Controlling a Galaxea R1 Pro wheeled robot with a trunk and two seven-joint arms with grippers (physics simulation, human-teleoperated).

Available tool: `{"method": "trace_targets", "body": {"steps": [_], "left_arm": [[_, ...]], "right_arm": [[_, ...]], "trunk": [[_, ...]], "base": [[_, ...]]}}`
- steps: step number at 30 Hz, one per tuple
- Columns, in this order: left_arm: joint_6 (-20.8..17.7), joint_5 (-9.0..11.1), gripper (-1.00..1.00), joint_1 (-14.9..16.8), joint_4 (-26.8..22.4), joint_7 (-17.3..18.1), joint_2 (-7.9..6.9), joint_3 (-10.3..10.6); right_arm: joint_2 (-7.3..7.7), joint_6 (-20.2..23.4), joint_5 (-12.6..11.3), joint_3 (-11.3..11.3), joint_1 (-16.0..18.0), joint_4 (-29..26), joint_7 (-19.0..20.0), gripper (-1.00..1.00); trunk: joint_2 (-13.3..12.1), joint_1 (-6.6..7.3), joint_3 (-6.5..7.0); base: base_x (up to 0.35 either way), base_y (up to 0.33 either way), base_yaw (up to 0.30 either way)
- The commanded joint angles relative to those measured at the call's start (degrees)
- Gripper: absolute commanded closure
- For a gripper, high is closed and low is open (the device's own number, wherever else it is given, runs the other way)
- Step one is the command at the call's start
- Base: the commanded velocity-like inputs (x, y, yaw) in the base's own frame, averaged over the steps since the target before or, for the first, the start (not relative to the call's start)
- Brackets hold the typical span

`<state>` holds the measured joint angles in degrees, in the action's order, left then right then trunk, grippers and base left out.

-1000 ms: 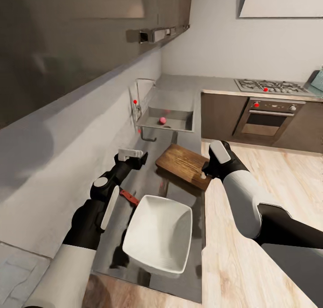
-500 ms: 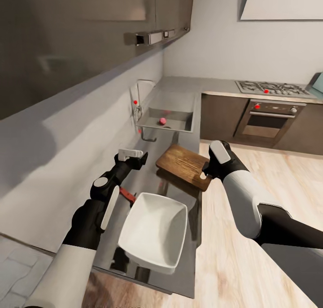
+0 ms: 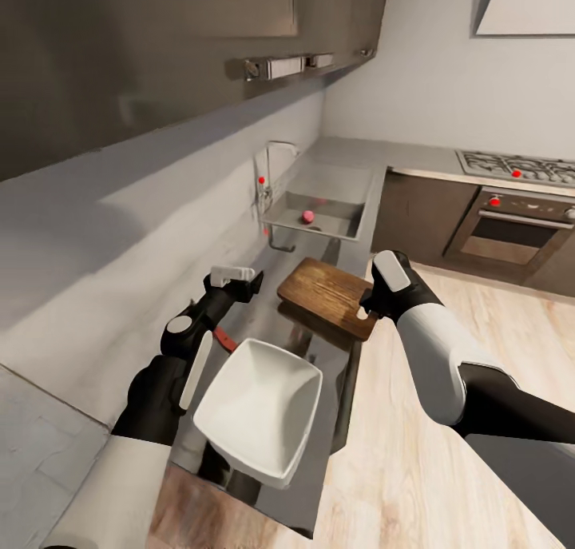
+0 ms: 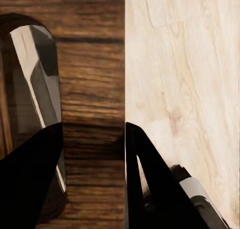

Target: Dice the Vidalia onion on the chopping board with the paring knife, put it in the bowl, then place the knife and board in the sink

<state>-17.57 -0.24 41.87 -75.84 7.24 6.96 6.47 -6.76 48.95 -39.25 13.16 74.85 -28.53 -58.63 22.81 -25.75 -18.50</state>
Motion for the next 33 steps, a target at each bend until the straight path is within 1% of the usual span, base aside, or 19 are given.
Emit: {"method": "trace_targets", "body": {"steps": [1, 16, 33], "left_arm": [[-0.4, 0.0, -1.0, 0.1, -0.1, 0.2, 0.06, -0.1], [-0.4, 0.0, -1.0, 0.1, 0.0, 0.2, 0.07, 0.4], [-0.4, 0.0, -1.0, 0.1, 0.0, 0.2, 0.08, 0.4]], "right_arm": [[-0.01, 0.0, -0.6, 0.2, 0.0, -0.1, -0.5, 1.0], [-0.01, 0.0, -0.6, 0.2, 0.0, -0.1, -0.5, 1.0], [-0.01, 0.0, -0.6, 0.2, 0.0, -0.1, -0.5, 1.0]], "trunk": [[0.1, -0.03, -0.1], [0.1, -0.03, -0.1], [0.1, -0.03, -0.1]], "base": [[0.0, -0.312, 0.283], [0.0, -0.314, 0.283], [0.0, -0.315, 0.283]]}}
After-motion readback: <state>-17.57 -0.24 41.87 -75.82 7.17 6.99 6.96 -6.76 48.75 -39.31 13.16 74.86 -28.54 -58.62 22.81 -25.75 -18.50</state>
